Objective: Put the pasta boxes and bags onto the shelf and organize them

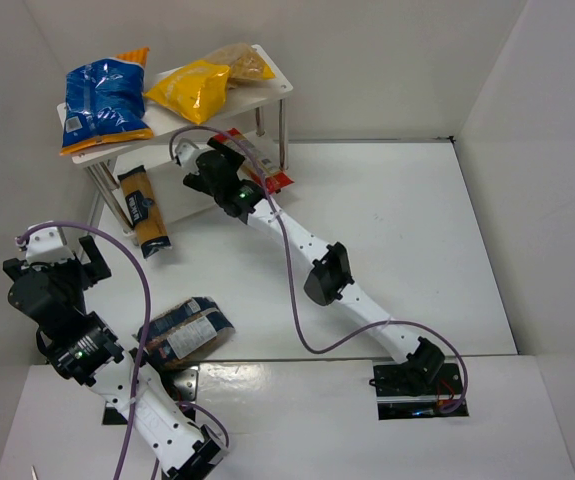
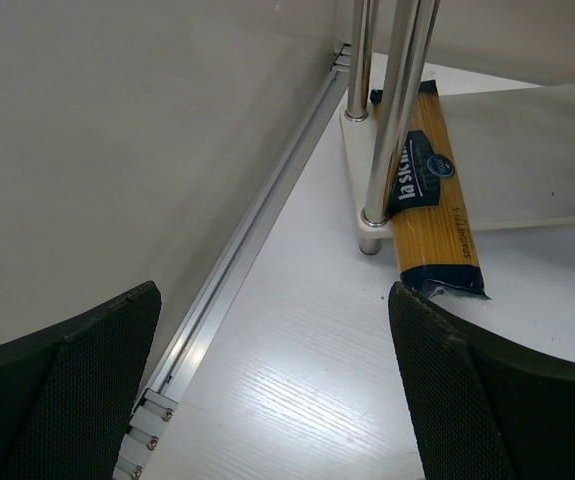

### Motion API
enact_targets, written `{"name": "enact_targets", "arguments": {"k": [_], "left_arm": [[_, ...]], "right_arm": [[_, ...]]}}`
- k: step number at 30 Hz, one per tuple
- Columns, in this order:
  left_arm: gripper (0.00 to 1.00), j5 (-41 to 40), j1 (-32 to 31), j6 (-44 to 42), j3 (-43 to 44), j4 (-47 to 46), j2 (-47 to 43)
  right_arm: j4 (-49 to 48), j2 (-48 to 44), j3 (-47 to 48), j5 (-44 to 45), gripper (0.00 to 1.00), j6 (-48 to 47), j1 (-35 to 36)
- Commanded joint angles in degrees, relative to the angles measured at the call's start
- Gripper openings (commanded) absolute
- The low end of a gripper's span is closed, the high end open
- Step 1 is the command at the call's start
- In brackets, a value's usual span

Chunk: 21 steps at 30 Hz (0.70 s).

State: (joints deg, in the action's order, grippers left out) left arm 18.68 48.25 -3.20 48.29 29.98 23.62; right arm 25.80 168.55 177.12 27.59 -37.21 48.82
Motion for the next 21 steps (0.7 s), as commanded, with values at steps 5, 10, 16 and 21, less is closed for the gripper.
{"name": "enact_targets", "arguments": {"k": [5,10,16,21], "left_arm": [[1.00,1.89,0.44,-1.10,-0.39,-0.80,-0.94],[1.00,1.89,0.44,-1.10,-0.39,-0.80,-1.47],[1.00,2.42,0.44,-1.10,-0.39,-0.80,-1.47],[1.00,2.94,0.44,-1.63,-0.39,-0.27,-1.47]], "right_arm": [[15.22,-12.36,2.71,-4.22,1.00,10.39,3.47],[22.53,-14.65,2.71,-6.85,1.00,14.62,4.00],[33.68,-18.16,2.71,-12.82,1.00,20.24,4.00],[38.35,-26.06,-7.29,-19.93,1.00,20.25,5.41]]}}
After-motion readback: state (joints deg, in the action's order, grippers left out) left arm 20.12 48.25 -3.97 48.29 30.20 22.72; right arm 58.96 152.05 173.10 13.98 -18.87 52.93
